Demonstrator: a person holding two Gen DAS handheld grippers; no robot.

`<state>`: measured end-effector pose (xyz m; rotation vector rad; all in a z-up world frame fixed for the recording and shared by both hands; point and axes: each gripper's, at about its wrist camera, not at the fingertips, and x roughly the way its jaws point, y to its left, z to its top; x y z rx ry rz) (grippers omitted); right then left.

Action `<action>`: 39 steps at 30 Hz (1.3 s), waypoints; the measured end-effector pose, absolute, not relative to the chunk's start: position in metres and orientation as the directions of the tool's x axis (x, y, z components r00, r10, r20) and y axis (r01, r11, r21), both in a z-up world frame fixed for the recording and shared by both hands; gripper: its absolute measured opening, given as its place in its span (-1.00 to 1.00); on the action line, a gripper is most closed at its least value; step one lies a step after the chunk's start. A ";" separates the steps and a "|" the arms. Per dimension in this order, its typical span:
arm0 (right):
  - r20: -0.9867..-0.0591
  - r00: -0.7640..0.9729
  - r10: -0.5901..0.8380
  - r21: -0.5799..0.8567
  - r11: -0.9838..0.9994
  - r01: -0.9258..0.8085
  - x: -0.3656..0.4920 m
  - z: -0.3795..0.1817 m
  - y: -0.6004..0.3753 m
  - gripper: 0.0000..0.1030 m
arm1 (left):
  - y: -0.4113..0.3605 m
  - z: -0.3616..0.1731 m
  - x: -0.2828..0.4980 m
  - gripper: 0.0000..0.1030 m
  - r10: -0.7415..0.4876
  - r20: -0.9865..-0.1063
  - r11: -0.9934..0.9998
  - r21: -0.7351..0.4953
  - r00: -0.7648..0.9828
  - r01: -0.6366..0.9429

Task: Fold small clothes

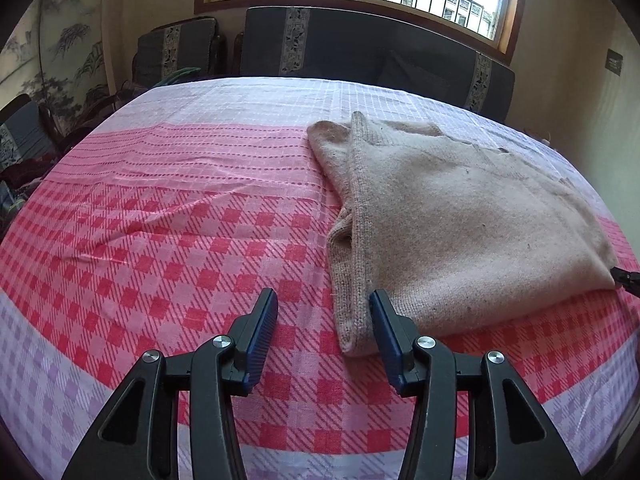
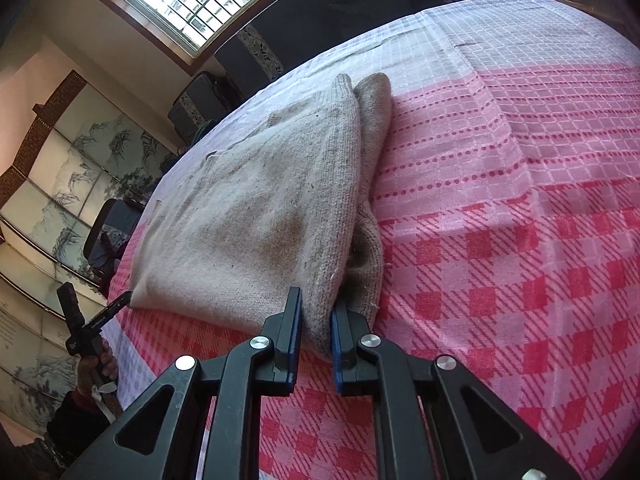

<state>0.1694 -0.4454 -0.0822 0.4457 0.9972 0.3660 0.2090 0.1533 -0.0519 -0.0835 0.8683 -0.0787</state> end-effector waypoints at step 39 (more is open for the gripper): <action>-0.787 0.556 0.266 0.134 0.954 -0.267 0.151 -0.070 -0.373 0.28 | 0.163 -0.039 0.212 0.08 -0.230 -0.707 0.971 -0.216 0.669 0.105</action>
